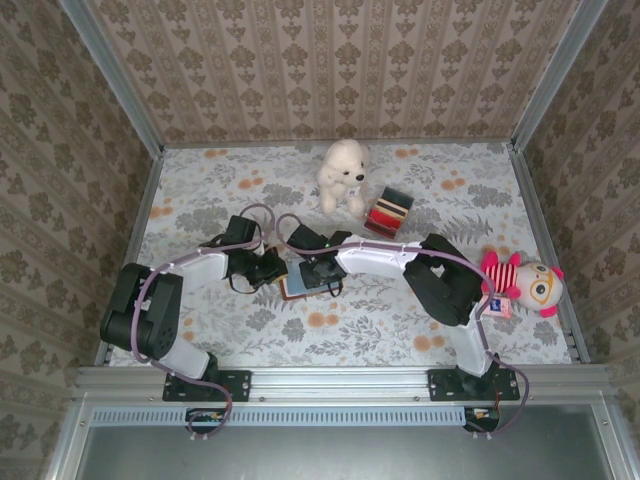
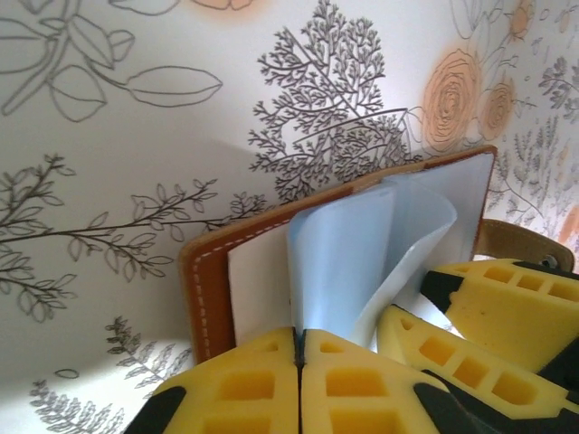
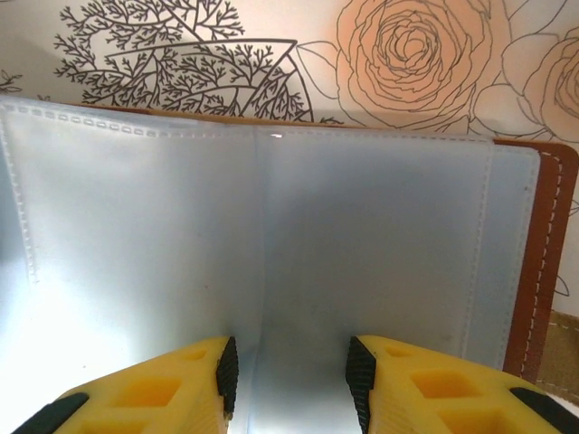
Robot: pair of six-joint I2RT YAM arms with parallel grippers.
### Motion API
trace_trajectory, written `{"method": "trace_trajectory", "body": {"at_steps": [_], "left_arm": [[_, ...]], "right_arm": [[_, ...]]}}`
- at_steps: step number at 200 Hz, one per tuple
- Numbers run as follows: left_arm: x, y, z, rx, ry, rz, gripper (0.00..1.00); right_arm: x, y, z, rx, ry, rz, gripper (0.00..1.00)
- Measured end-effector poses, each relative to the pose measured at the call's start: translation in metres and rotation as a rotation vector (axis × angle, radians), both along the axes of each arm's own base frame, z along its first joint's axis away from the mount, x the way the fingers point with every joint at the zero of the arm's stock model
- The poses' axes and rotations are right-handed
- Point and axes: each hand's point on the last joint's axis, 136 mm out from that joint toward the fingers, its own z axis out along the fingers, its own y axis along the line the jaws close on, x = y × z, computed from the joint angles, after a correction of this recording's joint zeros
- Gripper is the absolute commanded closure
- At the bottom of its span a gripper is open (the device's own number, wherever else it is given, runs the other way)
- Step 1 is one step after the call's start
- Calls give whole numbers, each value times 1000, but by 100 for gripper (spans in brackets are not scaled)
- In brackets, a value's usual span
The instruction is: Take the credit cards out of the card holder
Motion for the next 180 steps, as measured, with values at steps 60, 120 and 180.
{"method": "trace_trajectory", "body": {"at_steps": [60,120,180], "left_arm": [[5,-12,11,-70,-40,-31,100],[5,-24,9,-106,-45,-64,100],[6,-32,5,-114,-36,-86,100]], "right_arm": [[-1,0,3,161,48,0,60],[0,4,5,277,90,-11,62],[1,2,5,322,101,-34,66]]}}
